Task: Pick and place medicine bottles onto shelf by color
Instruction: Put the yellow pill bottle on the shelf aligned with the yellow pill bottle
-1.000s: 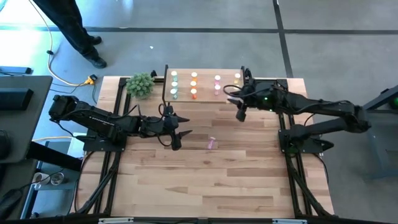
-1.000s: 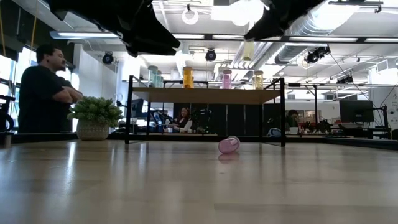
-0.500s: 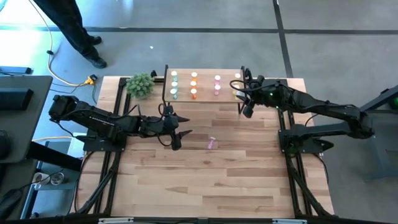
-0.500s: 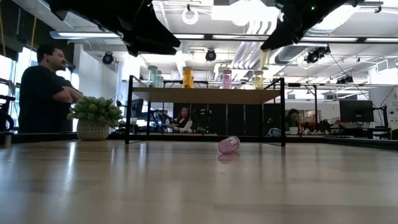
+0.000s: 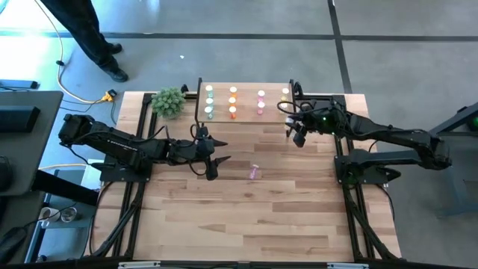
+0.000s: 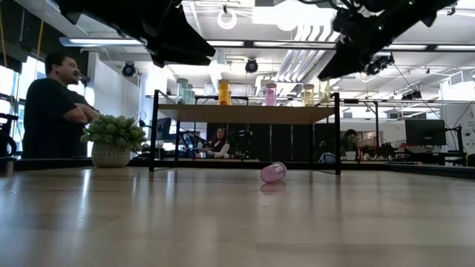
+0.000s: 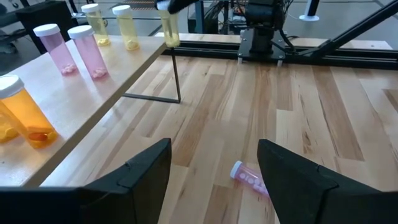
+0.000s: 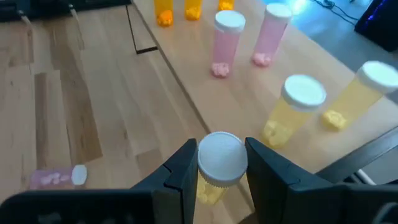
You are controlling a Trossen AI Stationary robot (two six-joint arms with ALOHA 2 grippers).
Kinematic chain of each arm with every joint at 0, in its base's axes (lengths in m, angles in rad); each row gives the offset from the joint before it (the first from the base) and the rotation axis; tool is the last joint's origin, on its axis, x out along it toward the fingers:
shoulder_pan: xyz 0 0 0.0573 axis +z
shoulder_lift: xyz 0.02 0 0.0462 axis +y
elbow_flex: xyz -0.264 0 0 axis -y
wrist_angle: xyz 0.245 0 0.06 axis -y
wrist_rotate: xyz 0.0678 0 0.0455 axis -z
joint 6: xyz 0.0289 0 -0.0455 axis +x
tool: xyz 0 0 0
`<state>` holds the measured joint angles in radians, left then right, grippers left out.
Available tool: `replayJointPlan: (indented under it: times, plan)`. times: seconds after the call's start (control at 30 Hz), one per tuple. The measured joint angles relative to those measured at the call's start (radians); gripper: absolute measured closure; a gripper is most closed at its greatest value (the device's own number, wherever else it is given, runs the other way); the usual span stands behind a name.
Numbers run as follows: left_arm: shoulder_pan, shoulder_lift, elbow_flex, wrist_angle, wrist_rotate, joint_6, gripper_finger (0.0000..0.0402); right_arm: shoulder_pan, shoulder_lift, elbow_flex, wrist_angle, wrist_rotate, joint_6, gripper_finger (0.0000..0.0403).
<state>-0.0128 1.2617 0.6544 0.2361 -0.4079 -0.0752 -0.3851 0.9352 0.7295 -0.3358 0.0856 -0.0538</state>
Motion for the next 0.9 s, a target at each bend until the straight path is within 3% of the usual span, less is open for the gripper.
replayJointPlan:
  times: [0.17,0.4,0.9]
  plan:
    - [0.000,0.000,0.000,0.000,0.000,0.000,0.0172,0.014,-0.035,-0.048,0.057,0.000,0.037,0.0304]
    - [0.000,0.000,0.000,0.000,-0.030,0.000,0.0172,-0.007,-0.025,-0.029,0.134,0.000,-0.050,0.0304]
    - [0.000,0.000,0.000,0.000,-0.050,0.035,0.0172,-0.054,0.074,-0.029,0.194,-0.013,-0.081,0.0304]
